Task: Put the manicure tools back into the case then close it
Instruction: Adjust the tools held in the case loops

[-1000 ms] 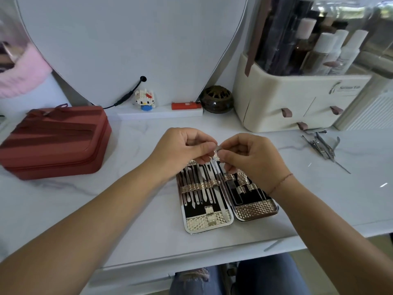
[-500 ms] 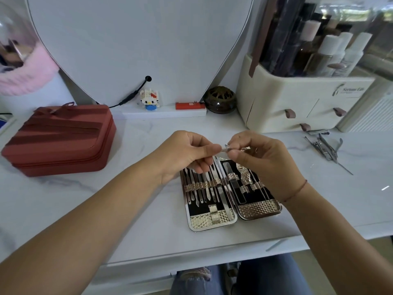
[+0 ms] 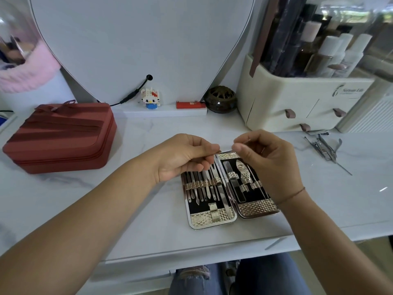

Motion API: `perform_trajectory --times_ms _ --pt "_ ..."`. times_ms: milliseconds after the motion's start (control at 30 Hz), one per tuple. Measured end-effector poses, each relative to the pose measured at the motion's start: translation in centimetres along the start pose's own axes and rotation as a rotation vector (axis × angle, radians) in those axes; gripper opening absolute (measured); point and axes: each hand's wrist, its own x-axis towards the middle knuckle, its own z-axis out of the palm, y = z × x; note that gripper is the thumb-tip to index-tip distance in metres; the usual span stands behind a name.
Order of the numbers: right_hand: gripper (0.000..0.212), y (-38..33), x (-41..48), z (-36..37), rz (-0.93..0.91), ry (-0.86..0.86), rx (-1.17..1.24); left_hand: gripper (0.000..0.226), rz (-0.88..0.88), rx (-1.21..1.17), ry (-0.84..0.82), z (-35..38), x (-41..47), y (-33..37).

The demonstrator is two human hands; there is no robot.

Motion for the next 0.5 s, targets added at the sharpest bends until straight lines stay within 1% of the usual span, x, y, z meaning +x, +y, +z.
perform_trajectory --times_ms 67,100,200,300,333,400,500 --pt "0.003 0.0 -0.5 0.2 0.035 0.098 -0.011 0.009 0.015 0.046 -0.025 0.0 -0.1 0.0" --pt "0.003 0.1 -0.7 0.3 0.042 0.108 -0.037 0.008 0.019 0.066 -0.032 0.0 -0.1 0.0" --pt "0.008 0.1 -1.6 0.2 0.051 0.074 -0.046 0.01 0.015 0.118 -0.056 -0.1 -0.1 0.0" --pt "0.006 -0.3 -2.3 -0.4 0.042 0.023 -0.052 0.011 0.014 0.19 -0.117 -0.2 -0.4 0.1" --pt "0.006 -0.5 -2.5 -0.6 0.038 0.002 -0.065 0.014 0.029 0.215 -0.124 -0.3 -0.5 0.1" --pt "0.009 -0.5 -3.2 -1.2 0.045 -0.049 -0.099 0.021 0.1 0.252 -0.056 -0.4 -0.4 0.1" --pt "0.013 -0.2 -4.5 -1.9 0.087 -0.134 -0.17 0.018 0.247 0.287 0.182 -1.1 0.4 -0.2"
